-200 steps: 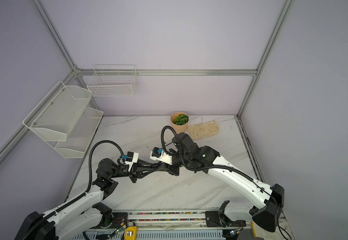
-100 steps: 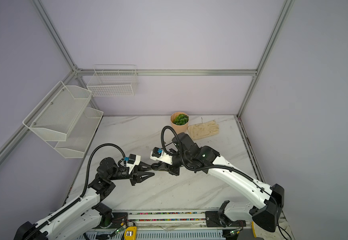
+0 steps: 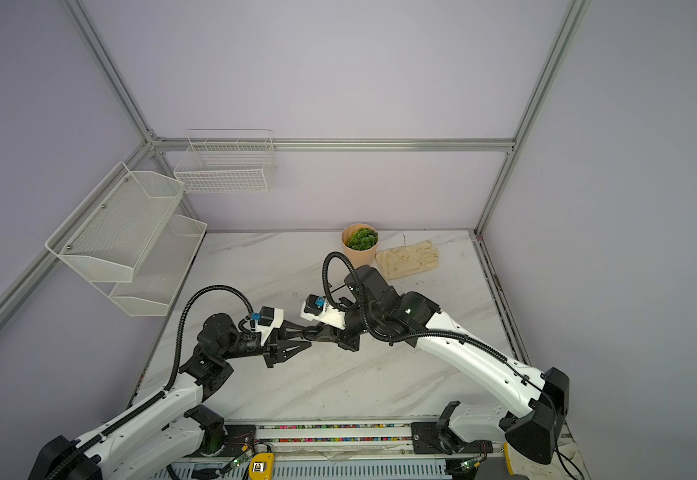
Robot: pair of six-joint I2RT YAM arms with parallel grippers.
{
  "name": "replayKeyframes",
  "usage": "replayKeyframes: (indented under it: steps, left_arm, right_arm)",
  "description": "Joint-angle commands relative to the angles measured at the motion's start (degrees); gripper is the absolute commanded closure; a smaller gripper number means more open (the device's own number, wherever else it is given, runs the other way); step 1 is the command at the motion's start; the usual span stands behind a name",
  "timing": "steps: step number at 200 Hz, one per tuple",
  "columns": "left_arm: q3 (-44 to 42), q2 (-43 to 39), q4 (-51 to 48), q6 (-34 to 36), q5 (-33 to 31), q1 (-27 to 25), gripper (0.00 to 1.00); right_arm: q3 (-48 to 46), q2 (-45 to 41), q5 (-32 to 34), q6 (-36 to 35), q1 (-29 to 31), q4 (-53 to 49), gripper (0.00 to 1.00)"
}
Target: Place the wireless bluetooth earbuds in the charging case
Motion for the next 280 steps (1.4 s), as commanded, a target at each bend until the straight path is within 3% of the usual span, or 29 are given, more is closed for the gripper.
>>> replayKeyframes:
  steps: [1,105,217,233,256,280]
  left_arm:
    - [4.0,-1.1,4.7,2.1,-0.3,0.0,0.62]
    - [4.0,-0.8,7.5,0.2,2.5,0.0,0.72]
    - [3.6,-0.7,9.3,-1.7,2.3,0.0,0.94]
    - [3.5,-0.8,9.3,-1.7,2.3,0.0,1.0]
    - [3.5,-0.9,9.2,-1.9,2.0,0.0,1.0]
    - [3.1,-1.2,9.0,-2.2,1.3,0.0,1.0]
  right_arm:
    - [1.5,0.4,-1.0,-1.3,-0.1,0.2,0.83]
    - [1.9,1.1,-0.7,-1.1,-0.2,0.2,0.84]
    - [2.5,1.9,-0.4,-1.5,-0.1,0.5,0.84]
    - [2.6,1.9,-0.4,-1.5,-0.1,0.4,0.82]
    - [2.9,2.0,-0.1,-1.5,-0.1,0.4,0.77]
    - [3.3,1.3,1.0,-1.2,-0.1,0.0,0.59]
